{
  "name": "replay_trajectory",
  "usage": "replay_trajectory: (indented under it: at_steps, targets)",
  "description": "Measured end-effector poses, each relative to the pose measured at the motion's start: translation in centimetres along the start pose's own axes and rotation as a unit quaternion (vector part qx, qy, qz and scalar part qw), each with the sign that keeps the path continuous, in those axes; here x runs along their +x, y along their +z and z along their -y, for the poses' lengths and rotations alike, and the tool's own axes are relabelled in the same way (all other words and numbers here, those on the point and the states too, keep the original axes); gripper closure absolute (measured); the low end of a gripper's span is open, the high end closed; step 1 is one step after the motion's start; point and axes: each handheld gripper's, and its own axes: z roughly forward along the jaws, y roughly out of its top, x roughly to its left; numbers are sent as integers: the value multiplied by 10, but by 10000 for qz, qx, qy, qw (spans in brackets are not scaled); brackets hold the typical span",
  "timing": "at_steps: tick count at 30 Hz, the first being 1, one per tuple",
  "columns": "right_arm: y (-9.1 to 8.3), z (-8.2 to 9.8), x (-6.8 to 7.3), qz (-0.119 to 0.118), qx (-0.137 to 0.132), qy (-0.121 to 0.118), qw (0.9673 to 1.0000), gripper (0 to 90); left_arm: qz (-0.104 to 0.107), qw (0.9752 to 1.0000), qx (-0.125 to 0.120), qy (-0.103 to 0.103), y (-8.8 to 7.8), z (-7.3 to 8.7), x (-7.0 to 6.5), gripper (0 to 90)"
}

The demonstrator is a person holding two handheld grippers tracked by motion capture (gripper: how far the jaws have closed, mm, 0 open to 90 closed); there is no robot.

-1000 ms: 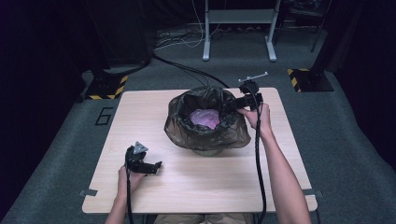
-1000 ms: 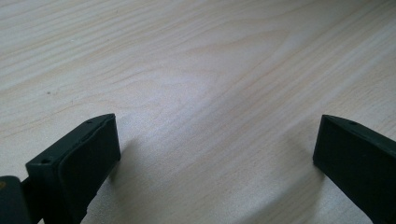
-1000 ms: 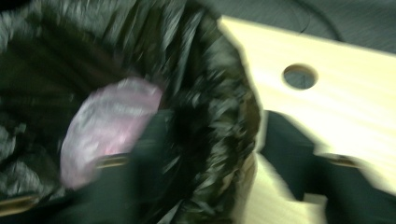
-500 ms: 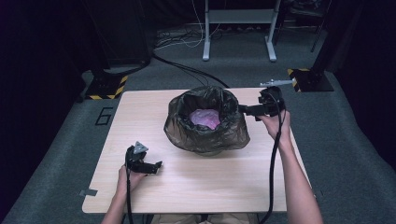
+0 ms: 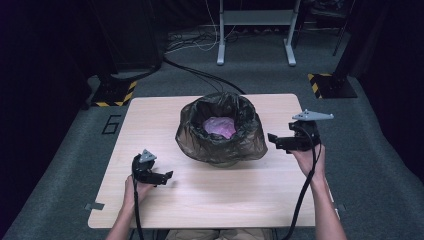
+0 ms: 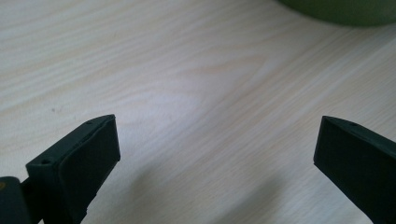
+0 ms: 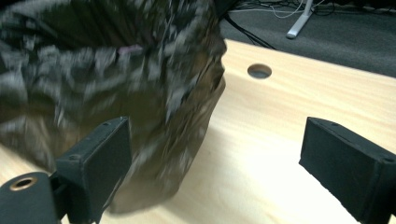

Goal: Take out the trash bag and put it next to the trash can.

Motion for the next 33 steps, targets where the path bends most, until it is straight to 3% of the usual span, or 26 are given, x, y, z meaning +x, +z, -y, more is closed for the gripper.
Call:
replay_trajectory:
  at_steps: [1, 5, 15, 26, 33]
  targets:
    - [-1, 8, 5, 46, 46, -138, 9999, 82, 102, 9999, -92, -2, -4, -5, -1, 2]
    - [-4, 22, 14, 62, 82, -253, 9996, 86, 242, 9994, -221, 131, -10, -15, -5, 2]
    - [-8, 43, 34, 35, 82, -504, 9987, 102, 498, 9965, -568, 358, -18, -36, -18, 2]
    - [19, 51, 48, -38, 269, -736, 9969, 153, 695, 9932, -725, 596, -12, -62, -30, 17]
    - [30, 53, 47, -10, 285, -780, 9965, 363, 761, 9906, -930, 647, -11, -77, -31, 160]
